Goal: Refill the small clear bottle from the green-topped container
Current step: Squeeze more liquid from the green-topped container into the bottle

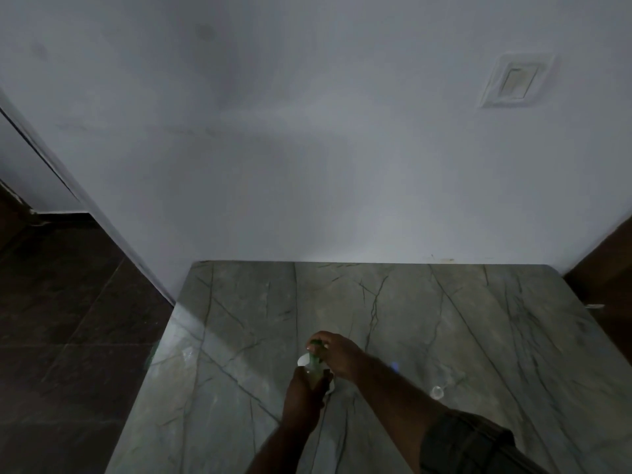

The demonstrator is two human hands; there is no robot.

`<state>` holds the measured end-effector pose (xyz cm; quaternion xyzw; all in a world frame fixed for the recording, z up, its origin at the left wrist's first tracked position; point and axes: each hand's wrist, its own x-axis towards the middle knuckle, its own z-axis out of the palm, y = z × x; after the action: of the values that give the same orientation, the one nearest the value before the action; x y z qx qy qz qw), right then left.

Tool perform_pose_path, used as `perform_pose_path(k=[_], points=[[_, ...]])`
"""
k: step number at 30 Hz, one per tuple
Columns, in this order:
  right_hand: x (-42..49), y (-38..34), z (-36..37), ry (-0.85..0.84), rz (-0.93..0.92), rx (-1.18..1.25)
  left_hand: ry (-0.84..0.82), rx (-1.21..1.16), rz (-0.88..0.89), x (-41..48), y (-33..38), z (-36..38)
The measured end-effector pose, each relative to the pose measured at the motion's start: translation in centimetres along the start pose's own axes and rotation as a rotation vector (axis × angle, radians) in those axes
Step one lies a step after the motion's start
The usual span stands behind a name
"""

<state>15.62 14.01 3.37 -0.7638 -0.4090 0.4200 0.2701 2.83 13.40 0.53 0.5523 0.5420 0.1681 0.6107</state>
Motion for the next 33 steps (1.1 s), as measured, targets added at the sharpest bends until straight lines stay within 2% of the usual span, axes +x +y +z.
perform_pose_path(k=[21,33], points=[[0.2,-1.0,-1.0,-0.044,-0.004,-0.013,-0.019,0.063,0.028,-0.3,1.3,-0.6],[0.2,-0.1,-0.1,0.000,-0.010,-0.029,-0.018,0.031,0.025,-0.6,0.6,-0.3]])
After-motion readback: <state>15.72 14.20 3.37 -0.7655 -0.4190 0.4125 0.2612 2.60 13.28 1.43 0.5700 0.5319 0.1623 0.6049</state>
